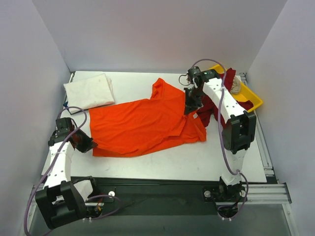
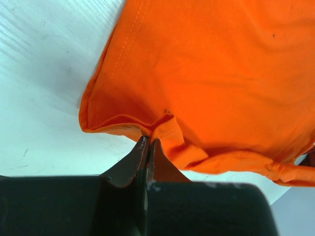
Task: Fold and stack the t-shirts
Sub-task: Fold the flattened tshirt in 1/3 of the way
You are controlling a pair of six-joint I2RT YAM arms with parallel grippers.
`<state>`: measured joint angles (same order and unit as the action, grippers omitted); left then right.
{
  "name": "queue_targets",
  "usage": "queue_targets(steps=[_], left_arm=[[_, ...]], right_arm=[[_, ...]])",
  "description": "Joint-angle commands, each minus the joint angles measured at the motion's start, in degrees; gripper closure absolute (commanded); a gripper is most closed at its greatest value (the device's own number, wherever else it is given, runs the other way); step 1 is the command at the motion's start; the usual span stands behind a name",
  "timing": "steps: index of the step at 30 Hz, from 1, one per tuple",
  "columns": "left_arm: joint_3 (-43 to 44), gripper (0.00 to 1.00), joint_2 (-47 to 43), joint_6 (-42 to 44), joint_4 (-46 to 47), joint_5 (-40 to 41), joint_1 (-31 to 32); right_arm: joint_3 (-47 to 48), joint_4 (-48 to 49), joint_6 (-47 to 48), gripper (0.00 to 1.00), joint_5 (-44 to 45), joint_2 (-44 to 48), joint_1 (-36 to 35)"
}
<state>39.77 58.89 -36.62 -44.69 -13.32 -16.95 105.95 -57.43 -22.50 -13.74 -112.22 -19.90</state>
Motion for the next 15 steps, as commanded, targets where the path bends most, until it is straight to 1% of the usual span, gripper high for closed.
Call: queue_targets(steps=[1, 9, 15], left_arm=[[0.2, 1.00, 1.4, 2.8, 3.9, -3.7, -2.2], [0.9, 1.00, 5.6, 4.3, 4.3, -3.9, -4.7], [1.3, 1.00, 6.7, 5.8, 5.1, -5.3, -8.4]], right_arm=[[6.0, -2.2, 1.0, 1.00, -1.4, -1.4, 1.6], [13.9, -3.1, 1.8, 1.00, -3.0, -7.2, 3.0], [16.1, -3.2, 1.9, 1.00, -3.1, -9.5, 4.0]])
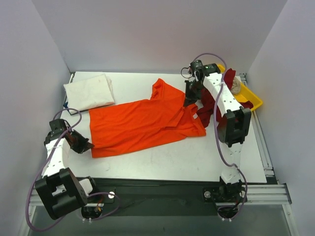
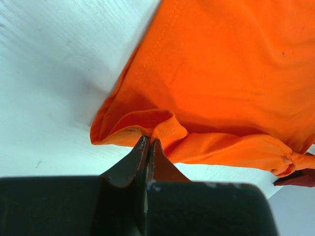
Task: Fold and stack the t-shirts
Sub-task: Fold the flattened tshirt in 1/3 of the way
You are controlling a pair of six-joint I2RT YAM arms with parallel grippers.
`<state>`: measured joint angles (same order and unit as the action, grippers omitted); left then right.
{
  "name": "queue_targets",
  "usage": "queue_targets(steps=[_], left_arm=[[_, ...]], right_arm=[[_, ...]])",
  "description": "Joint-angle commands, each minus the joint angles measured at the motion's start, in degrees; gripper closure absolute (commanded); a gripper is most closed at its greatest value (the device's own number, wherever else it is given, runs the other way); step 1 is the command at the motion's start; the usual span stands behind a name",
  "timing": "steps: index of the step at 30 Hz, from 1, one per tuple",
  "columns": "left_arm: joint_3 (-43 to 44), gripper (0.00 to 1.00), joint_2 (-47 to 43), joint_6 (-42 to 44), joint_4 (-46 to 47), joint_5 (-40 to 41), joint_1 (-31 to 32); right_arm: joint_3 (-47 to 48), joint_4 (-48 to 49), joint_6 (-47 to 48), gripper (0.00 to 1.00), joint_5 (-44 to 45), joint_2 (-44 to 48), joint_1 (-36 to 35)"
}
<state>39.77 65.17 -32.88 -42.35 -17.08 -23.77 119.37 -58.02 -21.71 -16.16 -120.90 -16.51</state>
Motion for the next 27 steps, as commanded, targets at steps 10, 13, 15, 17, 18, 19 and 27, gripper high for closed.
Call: queue_targets(steps=[10, 13, 15, 17, 18, 19, 27], left_arm=[[1.3, 1.00, 6.7, 4.3, 5.9, -4.5, -2.5], [2.2, 0.98, 8.7, 5.1, 6.2, -3.8, -2.5], [3.2, 0.84, 9.6, 5.3, 6.9, -3.2, -2.6], [5.0, 0.64, 10.1, 5.3, 7.0, -2.4, -2.7], [5.8, 0.58, 10.2, 5.3, 6.9, -2.2, -2.7], [6.5, 0.52, 10.2, 5.3, 6.8, -1.4, -2.6], [6.7, 0.39, 2.2, 4.3, 7.3, 1.7, 0.9]], right_arm=[[6.0, -2.6, 1.2, 1.00, -1.1, -3.8, 1.3], [7.4, -2.5, 1.1, 1.00, -1.7, -5.8, 1.4], [9.7, -2.5, 1.0, 1.00, -1.9, -7.1, 1.4], [12.0, -2.4, 0.3, 1.00, -2.4, -9.2, 1.4], [14.7, -2.4, -0.2, 1.00, -2.8, -10.2, 1.6], [16.1, -2.4, -1.0, 0.98, -3.6, -11.9, 1.5], [9.3, 1.9, -0.9, 0.38, -6.4, -6.6, 2.4]])
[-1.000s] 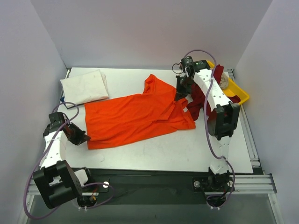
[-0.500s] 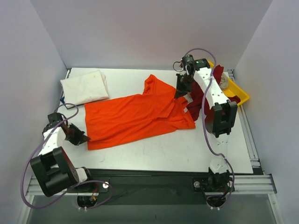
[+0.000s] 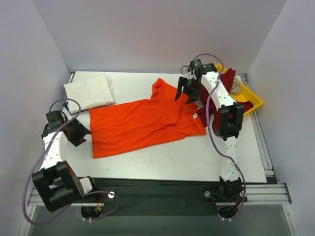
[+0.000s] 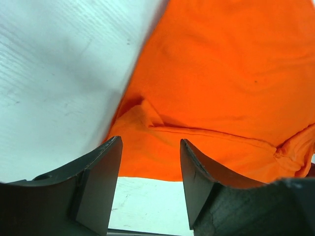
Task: Fold and stack the t-shirts
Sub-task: Fold the flattened tshirt in 1/3 of the way
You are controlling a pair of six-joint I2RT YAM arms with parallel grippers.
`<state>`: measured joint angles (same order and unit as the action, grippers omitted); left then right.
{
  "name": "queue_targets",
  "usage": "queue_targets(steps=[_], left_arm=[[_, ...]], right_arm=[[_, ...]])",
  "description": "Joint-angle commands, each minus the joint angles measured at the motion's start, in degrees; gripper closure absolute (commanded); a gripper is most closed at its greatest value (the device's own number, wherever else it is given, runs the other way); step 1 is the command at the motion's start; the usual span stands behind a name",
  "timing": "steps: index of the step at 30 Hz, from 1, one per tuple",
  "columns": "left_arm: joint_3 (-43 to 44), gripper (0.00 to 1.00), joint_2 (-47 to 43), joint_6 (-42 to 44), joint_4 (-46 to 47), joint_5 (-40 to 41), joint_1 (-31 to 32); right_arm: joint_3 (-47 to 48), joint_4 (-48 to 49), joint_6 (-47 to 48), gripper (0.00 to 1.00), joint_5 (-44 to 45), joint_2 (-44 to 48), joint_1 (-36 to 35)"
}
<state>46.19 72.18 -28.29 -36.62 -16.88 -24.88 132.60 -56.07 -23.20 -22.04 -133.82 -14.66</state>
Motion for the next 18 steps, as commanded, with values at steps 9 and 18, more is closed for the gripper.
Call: queue_targets(steps=[9, 18], left_arm=[[-11.0, 0.37, -13.7, -9.1, 6.6, 1.5, 13.2], [-14.9, 0.36, -7.1, -12.6, 14.3, -1.0, 15.0]], right_arm=[[-37.8, 6.5, 4.5, 0.39, 7.4, 26.6, 3.7], [-52.8, 9.8, 5.5, 0.41, 11.9, 31.2, 8.0]])
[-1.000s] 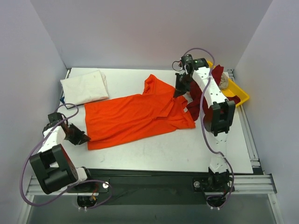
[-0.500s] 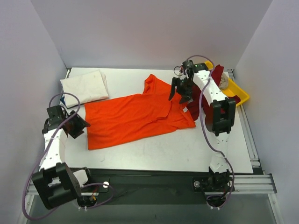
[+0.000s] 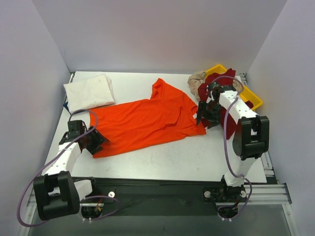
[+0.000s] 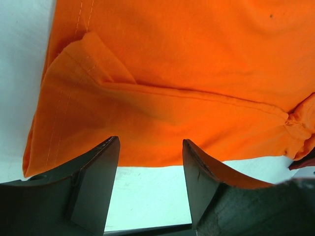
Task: Fold and stack the t-shirts
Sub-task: Fold the flattened tshirt in 1/3 of the way
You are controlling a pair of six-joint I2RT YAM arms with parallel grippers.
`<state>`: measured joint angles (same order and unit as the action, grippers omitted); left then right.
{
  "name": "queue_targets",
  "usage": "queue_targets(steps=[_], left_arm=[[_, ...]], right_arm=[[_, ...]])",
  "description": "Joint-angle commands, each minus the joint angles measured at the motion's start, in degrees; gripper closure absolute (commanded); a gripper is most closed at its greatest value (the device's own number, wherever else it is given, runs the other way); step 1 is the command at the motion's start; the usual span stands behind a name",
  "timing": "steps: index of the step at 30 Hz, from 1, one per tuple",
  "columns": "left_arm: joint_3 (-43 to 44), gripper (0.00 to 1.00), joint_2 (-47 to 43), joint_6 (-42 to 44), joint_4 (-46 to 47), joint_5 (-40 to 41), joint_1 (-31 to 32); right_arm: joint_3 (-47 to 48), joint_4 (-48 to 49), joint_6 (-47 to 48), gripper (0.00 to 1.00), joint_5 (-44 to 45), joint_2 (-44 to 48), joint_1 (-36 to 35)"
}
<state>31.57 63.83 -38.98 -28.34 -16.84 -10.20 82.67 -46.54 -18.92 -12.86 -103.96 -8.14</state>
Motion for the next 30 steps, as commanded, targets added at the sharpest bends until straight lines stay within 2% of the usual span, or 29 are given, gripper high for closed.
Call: queue_targets(steps=[1, 7, 27, 30], left_arm=[[-0.6, 0.36, 1.8, -2.5, 6.4, -1.2, 0.3], [-2.8, 0.36, 3.9, -3.4, 7.6, -0.6, 0.1], [-3.2, 0.34, 6.0, -2.8, 7.4, 0.6, -0.3], [-3.2, 0.34, 6.0, -2.5, 7.3, 0.8, -0.6]], right_arm=[[-3.7, 0.7, 1.3, 0.42, 2.8, 1.6, 2.1], [-7.6, 3.0, 2.2, 0.49, 2.2, 1.1, 5.8], [-11.3, 6.9, 0.9, 0.58, -1.1, -4.1, 5.9], [-10.8, 7.6, 0.8, 0.62, -1.4, -5.5, 5.9]])
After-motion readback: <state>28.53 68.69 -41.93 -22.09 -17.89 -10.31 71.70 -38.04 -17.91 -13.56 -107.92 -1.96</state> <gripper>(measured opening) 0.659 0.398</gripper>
